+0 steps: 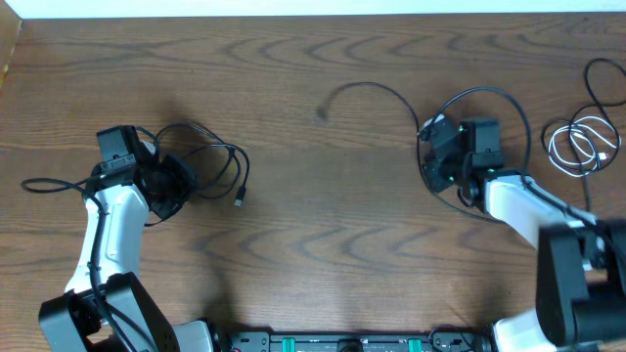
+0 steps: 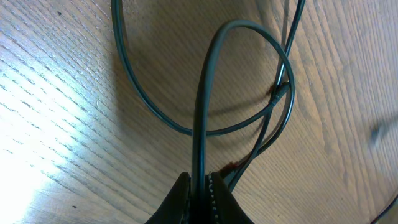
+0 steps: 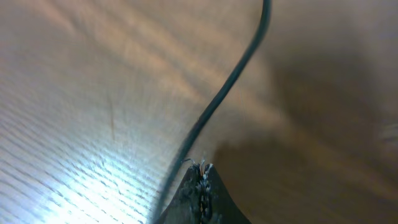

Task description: Untangle cables

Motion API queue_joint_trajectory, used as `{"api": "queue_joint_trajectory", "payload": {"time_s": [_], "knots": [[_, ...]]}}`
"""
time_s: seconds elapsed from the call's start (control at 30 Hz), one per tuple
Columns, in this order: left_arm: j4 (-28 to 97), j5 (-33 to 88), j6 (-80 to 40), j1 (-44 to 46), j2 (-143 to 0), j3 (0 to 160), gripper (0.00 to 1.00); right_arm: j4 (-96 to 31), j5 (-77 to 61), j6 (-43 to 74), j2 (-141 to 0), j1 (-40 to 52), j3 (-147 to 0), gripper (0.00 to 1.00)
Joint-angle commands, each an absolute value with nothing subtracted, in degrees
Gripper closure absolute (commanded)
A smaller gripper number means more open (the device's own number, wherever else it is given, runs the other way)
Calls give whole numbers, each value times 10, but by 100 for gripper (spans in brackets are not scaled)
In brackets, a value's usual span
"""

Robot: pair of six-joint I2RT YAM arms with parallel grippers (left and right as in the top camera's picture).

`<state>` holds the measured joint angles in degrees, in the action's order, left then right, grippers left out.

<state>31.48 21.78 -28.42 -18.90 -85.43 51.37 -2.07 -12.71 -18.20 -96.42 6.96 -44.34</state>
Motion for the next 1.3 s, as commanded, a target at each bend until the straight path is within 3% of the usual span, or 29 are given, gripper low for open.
{"api": "queue_joint_trajectory", "payload": {"time_s": [0.0, 0.17, 0.33, 0.47, 0.67, 0.87, 0.9, 0.97, 1.0, 1.27], "knots": [[316, 221, -274, -188, -856, 511, 92, -19, -80, -156, -887, 63, -449, 99], [316, 221, -274, -188, -856, 511, 91, -35, -76, -131, -844, 59, -449, 99], [316, 221, -274, -188, -856, 511, 92, -55, -148, -45, -848, 63, -448, 78], [316, 221, -274, -188, -856, 511, 92, -43, -211, -51, -875, 93, -448, 60], [318, 221, -274, -188, -856, 511, 91, 11, -205, -120, -960, 162, -448, 51], [318, 221, -274, -188, -856, 511, 92, 59, -160, -121, -1041, 189, -448, 55], [318, 221, -274, -188, -856, 511, 92, 64, -160, -121, -1053, 190, -448, 61], [318, 221, -274, -188, -856, 511, 92, 69, -155, -121, -1071, 191, -449, 90], [318, 221, -274, -188, -856, 511, 92, 69, -149, -120, -1072, 189, -449, 99], [318, 221, -274, -188, -856, 511, 91, 41, -37, -82, -970, 141, -449, 99]]}}
